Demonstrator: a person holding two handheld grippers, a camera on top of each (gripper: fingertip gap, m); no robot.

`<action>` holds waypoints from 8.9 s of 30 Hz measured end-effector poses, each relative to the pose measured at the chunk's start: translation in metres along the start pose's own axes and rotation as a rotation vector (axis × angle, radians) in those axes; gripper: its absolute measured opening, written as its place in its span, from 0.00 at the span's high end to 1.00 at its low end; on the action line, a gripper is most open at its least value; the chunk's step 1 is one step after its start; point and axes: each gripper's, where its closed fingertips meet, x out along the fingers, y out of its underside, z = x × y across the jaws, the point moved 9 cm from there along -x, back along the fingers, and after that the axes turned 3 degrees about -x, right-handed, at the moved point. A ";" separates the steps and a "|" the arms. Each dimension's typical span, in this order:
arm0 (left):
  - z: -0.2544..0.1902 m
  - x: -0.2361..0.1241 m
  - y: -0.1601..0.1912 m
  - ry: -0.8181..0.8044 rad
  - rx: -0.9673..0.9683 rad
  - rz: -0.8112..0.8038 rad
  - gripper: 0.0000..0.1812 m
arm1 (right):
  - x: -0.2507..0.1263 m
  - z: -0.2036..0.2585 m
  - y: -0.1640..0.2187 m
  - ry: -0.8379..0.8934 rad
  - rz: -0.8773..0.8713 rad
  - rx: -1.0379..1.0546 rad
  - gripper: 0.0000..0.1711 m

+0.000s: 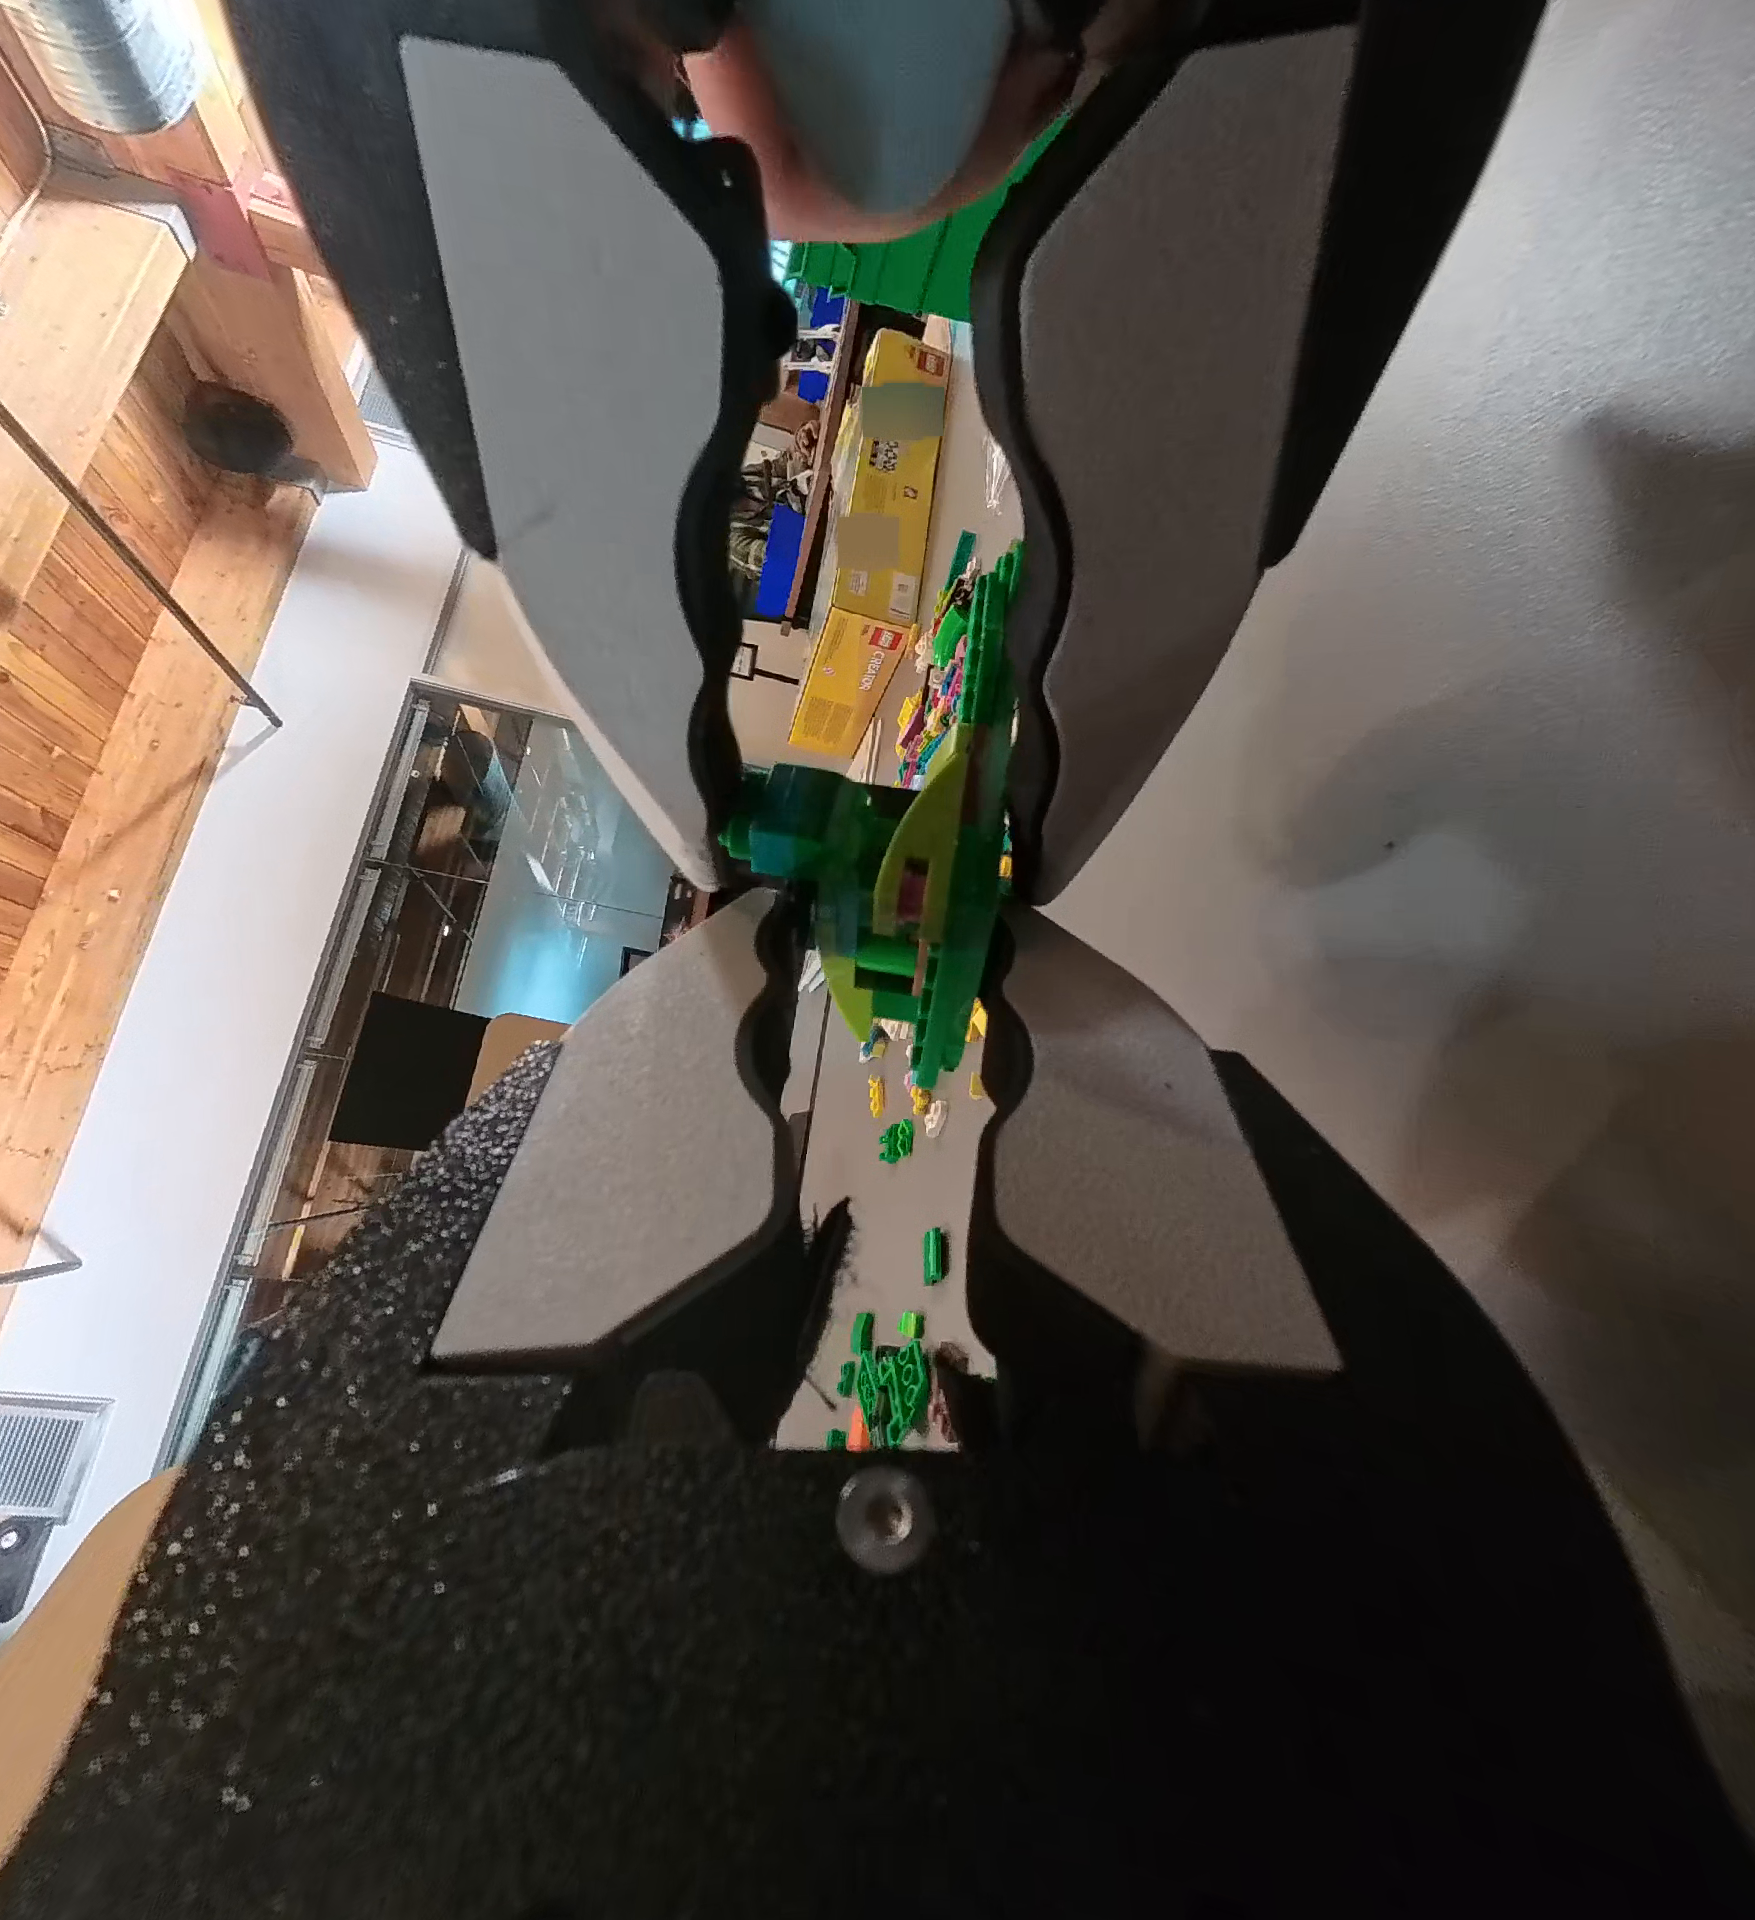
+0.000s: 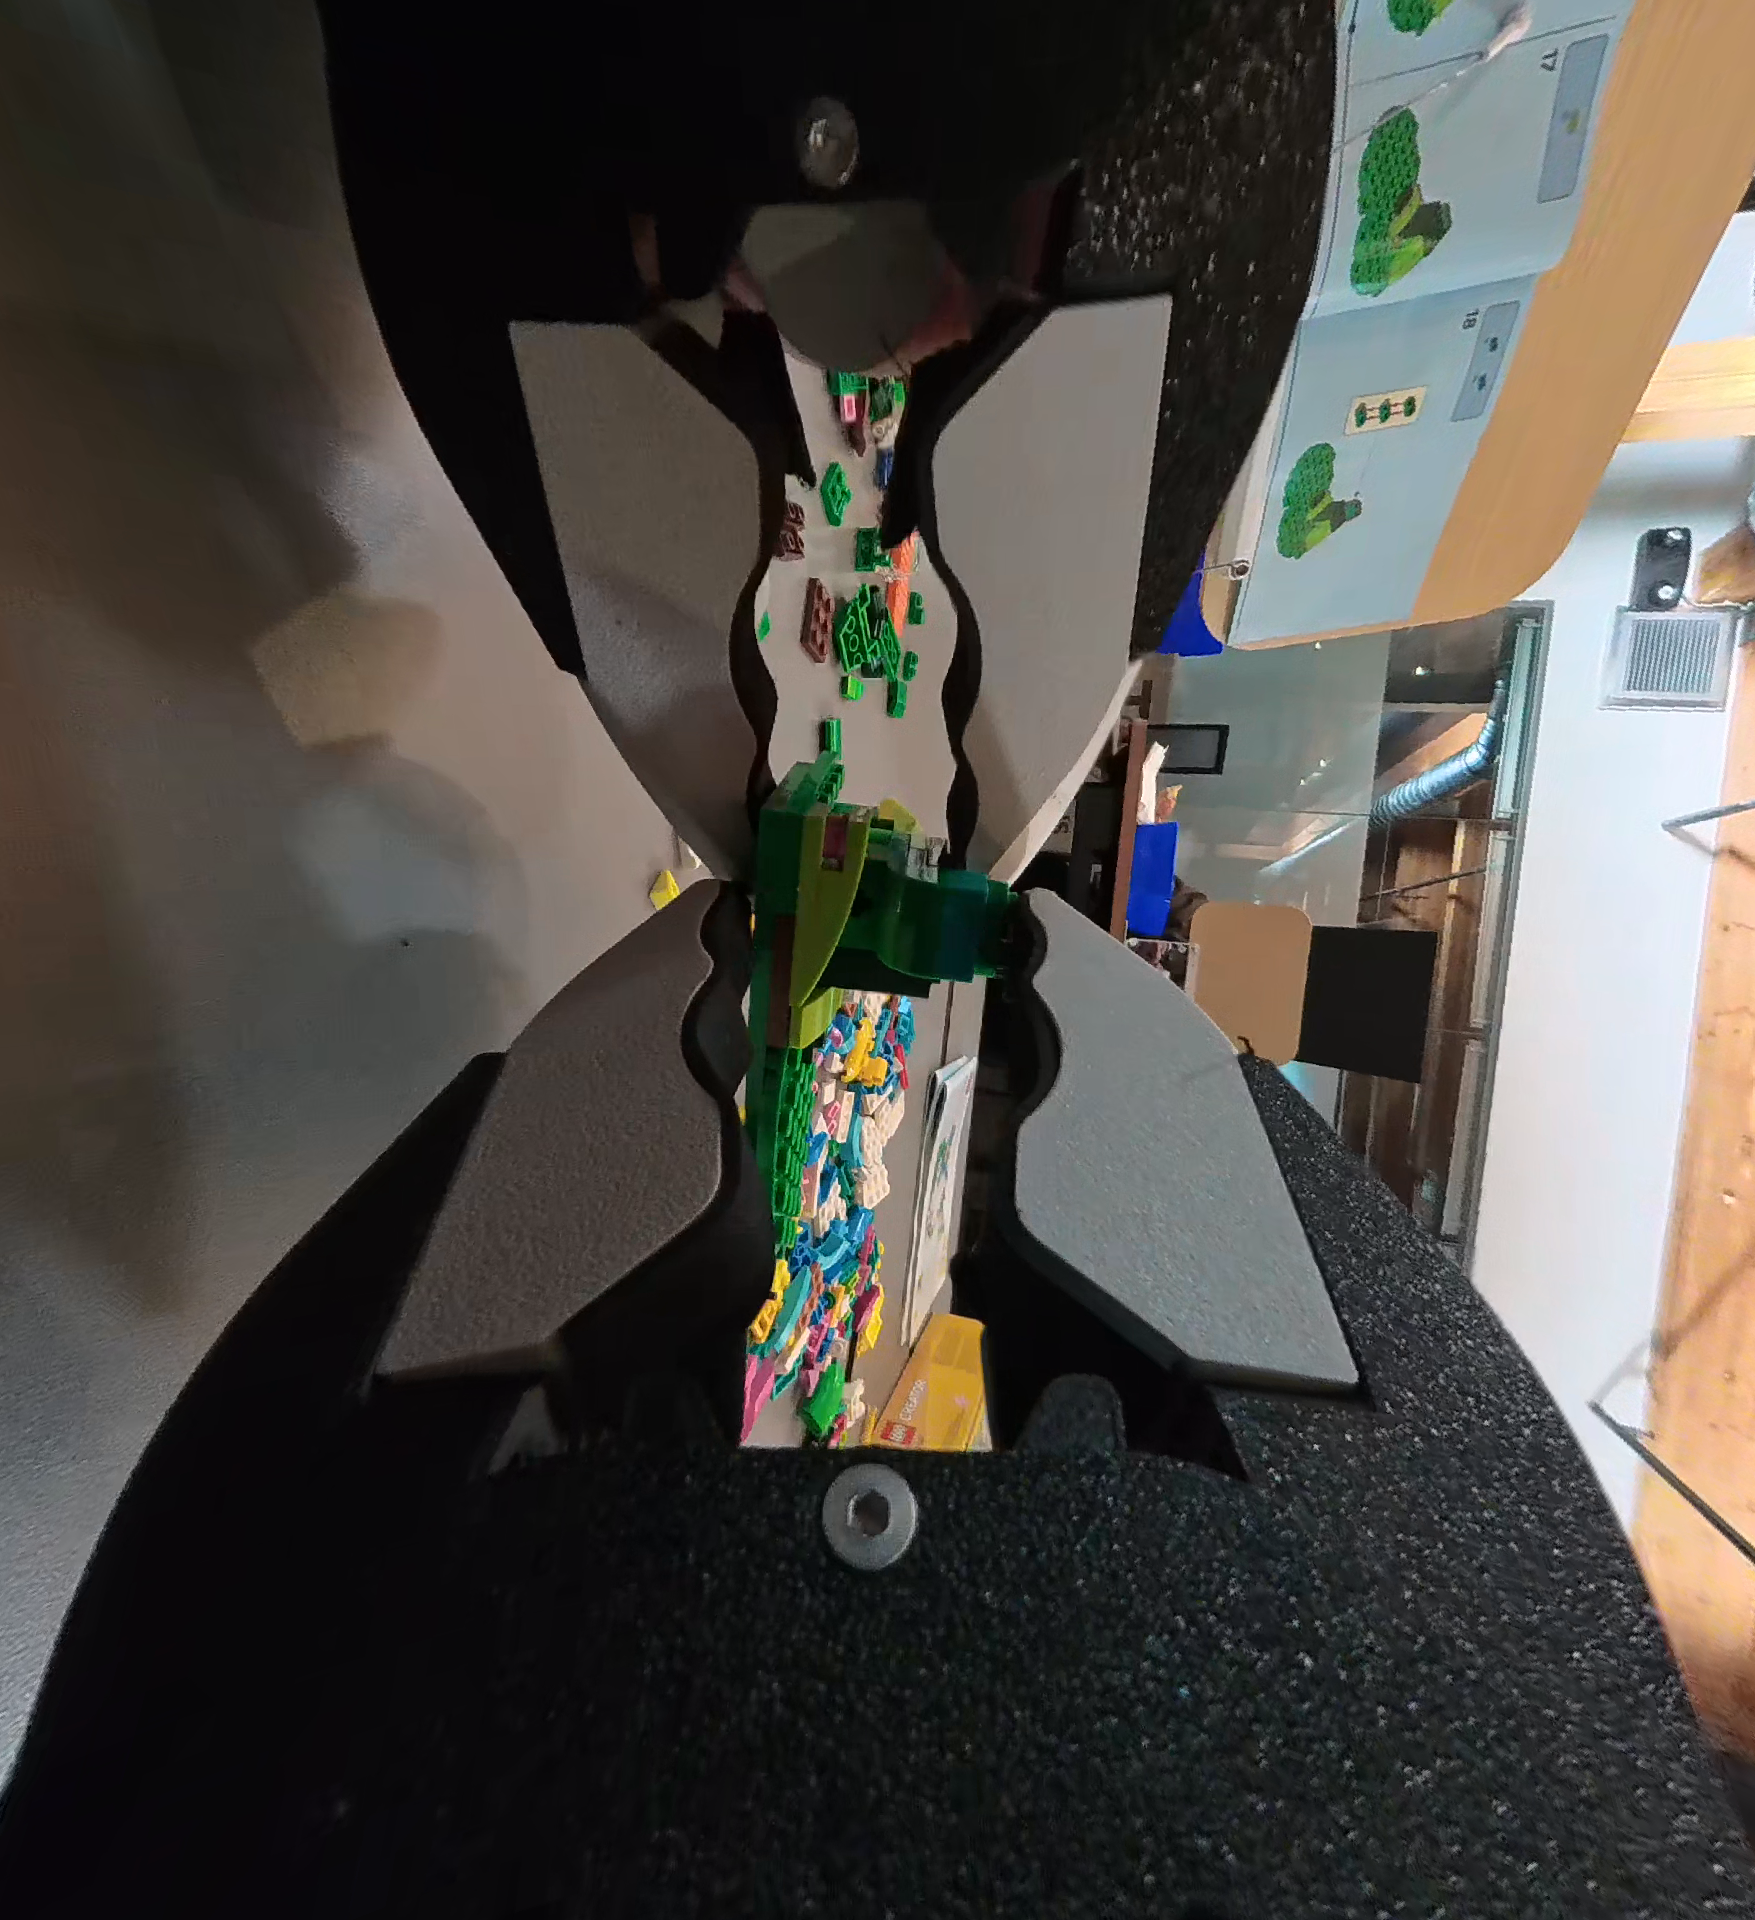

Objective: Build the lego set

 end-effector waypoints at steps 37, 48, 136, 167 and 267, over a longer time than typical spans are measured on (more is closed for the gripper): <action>0.006 0.013 0.036 0.022 -0.156 0.189 0.81 | 0.043 -0.026 0.168 0.561 -0.308 1.145 0.61; 0.003 0.014 0.037 0.024 -0.138 0.201 0.81 | 0.049 -0.024 0.165 0.541 -0.282 1.096 0.65; 0.121 0.016 0.184 -0.704 -0.852 0.402 1.00 | 0.017 -0.015 0.162 0.262 -0.167 0.984 1.00; 0.080 0.052 0.185 -0.447 -0.826 0.375 1.00 | 0.407 -0.273 -0.161 -0.182 -0.377 0.664 0.97; 0.076 0.061 0.183 -0.393 -0.797 0.395 1.00 | 0.495 -0.203 0.125 -0.468 -1.449 2.063 0.81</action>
